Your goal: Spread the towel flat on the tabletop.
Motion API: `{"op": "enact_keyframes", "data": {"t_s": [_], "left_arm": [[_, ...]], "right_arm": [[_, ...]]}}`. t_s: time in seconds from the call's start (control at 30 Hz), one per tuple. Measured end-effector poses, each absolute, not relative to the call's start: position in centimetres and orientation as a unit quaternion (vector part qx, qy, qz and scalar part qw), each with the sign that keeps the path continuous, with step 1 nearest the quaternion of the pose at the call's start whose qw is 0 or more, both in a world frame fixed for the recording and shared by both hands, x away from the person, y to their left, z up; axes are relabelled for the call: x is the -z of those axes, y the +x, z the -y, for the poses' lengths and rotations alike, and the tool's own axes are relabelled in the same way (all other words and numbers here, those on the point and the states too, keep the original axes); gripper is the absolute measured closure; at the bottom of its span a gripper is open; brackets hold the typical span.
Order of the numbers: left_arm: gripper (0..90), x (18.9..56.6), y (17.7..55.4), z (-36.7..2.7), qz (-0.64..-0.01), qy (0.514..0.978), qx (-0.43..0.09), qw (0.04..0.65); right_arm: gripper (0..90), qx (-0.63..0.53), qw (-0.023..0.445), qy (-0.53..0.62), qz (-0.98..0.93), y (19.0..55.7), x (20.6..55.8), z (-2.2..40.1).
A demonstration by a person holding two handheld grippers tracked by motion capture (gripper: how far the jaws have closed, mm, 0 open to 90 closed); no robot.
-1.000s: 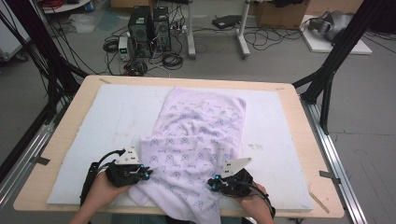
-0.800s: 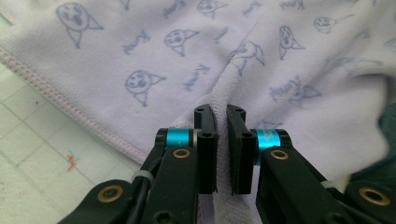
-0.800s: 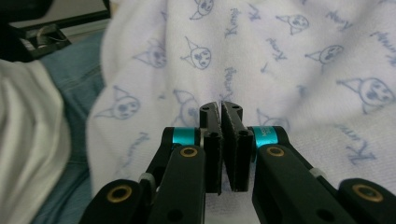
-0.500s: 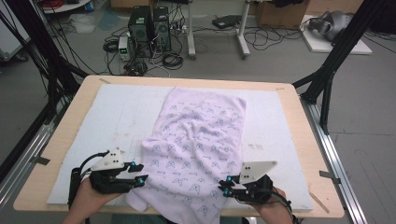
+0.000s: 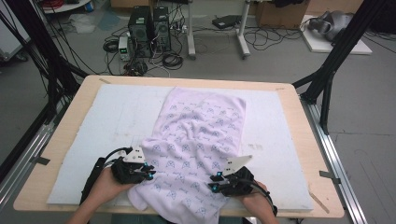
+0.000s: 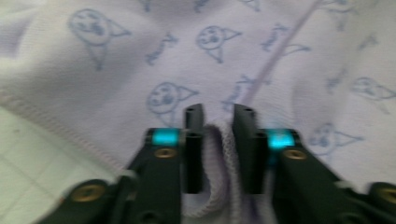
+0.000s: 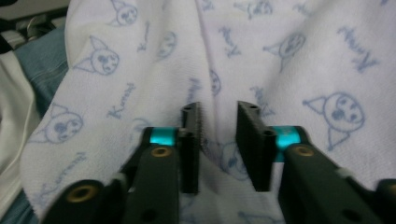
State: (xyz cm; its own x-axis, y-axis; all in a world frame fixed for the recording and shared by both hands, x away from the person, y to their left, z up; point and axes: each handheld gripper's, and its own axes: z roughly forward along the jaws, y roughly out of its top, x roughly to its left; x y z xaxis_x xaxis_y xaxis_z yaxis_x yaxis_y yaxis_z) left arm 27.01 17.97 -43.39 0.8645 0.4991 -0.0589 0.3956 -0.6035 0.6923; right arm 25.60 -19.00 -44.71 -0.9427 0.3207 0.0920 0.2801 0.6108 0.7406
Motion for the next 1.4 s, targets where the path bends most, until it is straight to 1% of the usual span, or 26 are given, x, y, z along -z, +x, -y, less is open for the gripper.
{"op": "enact_keyframes", "data": {"t_s": [0.03,0.1,0.13,0.33,0.5,0.53,0.57,0.6,0.63,0.67,0.73,0.83,0.93,0.97,1.0,1.03,1.07,1.1,1.13,1.17,1.23,1.4], "left_arm": [[83.1,43.4,26.9,-18.2,-0.256,0.89,-0.066,0.372],[83.6,43.4,26.4,-18.4,-0.259,0.887,-0.069,0.377],[83.7,43.3,26.0,-18.5,-0.256,0.888,-0.072,0.375],[83.9,42.3,23.3,-19.4,-0.25,0.883,-0.077,0.391],[83.4,40.5,20.8,-20.2,-0.233,0.877,-0.062,0.417],[82.4,40.1,20.6,-20.3,-0.229,0.875,-0.066,0.422],[79.3,39.8,20.5,-20.3,-0.228,0.872,-0.072,0.426],[72.8,39.5,20.7,-20.2,-0.23,0.87,-0.078,0.43],[67.5,39.4,21.0,-20.2,-0.23,0.869,-0.084,0.43],[65.7,39.4,21.5,-20.0,-0.233,0.868,-0.088,0.43],[64.2,39.9,22.5,-19.7,-0.232,0.867,-0.097,0.43],[62.4,41.6,24.3,-19.0,-0.239,0.875,-0.101,0.409],[60.8,43.1,25.5,-18.4,-0.247,0.887,-0.104,0.377],[60.9,43.6,25.6,-18.3,-0.248,0.89,-0.105,0.368],[64.2,43.8,25.6,-18.3,-0.245,0.89,-0.103,0.37],[68.4,43.8,25.6,-18.5,-0.245,0.888,-0.097,0.376],[76.1,43.8,25.5,-18.6,-0.245,0.888,-0.102,0.377],[84.1,43.8,25.4,-18.7,-0.244,0.888,-0.101,0.376],[86.6,43.8,25.2,-18.7,-0.245,0.888,-0.102,0.376],[87.2,43.8,25.0,-18.8,-0.244,0.888,-0.106,0.375],[87.8,43.6,24.6,-19.1,-0.242,0.889,-0.11,0.373],[88.3,42.9,22.6,-20.2,-0.246,0.883,-0.115,0.382]], "right_arm": [[84.4,-0.41,0.014,0.169,-0.896,25.5,44.7,19.1],[86.2,-0.409,0.018,0.162,-0.898,25.3,44.6,19.1],[86.5,-0.408,0.012,0.16,-0.899,25.1,44.6,19.0],[87.3,-0.426,0.01,0.138,-0.894,23.4,43.5,19.1],[87.0,-0.434,0.0,0.1,-0.895,20.9,41.6,19.8],[84.5,-0.443,-0.007,0.094,-0.892,20.5,40.9,20.0],[78.4,-0.454,-0.004,0.097,-0.886,20.3,40.3,20.3],[76.8,-0.463,-0.003,0.106,-0.88,20.3,39.8,20.5],[73.1,-0.467,0.007,0.109,-0.878,20.4,39.4,20.8],[70.0,-0.466,0.021,0.117,-0.877,20.7,39.2,21.0],[66.8,-0.455,0.035,0.134,-0.879,21.6,39.4,21.2],[62.0,-0.439,0.047,0.155,-0.884,22.9,40.7,20.9],[61.2,-0.415,0.053,0.167,-0.893,23.8,42.3,20.4],[61.7,-0.408,0.05,0.169,-0.896,24.0,42.9,20.2],[63.8,-0.401,0.049,0.167,-0.899,24.2,43.4,20.0],[68.0,-0.392,0.048,0.166,-0.903,24.2,43.8,19.7],[71.0,-0.383,0.047,0.16,-0.908,24.3,44.2,19.5],[77.3,-0.391,0.049,0.161,-0.905,24.2,44.4,19.4],[84.5,-0.398,0.036,0.161,-0.903,24.3,44.5,19.4],[87.3,-0.399,0.025,0.156,-0.903,24.3,44.5,19.4],[87.8,-0.394,0.033,0.149,-0.907,24.1,44.3,19.3],[88.0,-0.41,0.03,0.128,-0.903,22.8,43.1,19.4]]}}
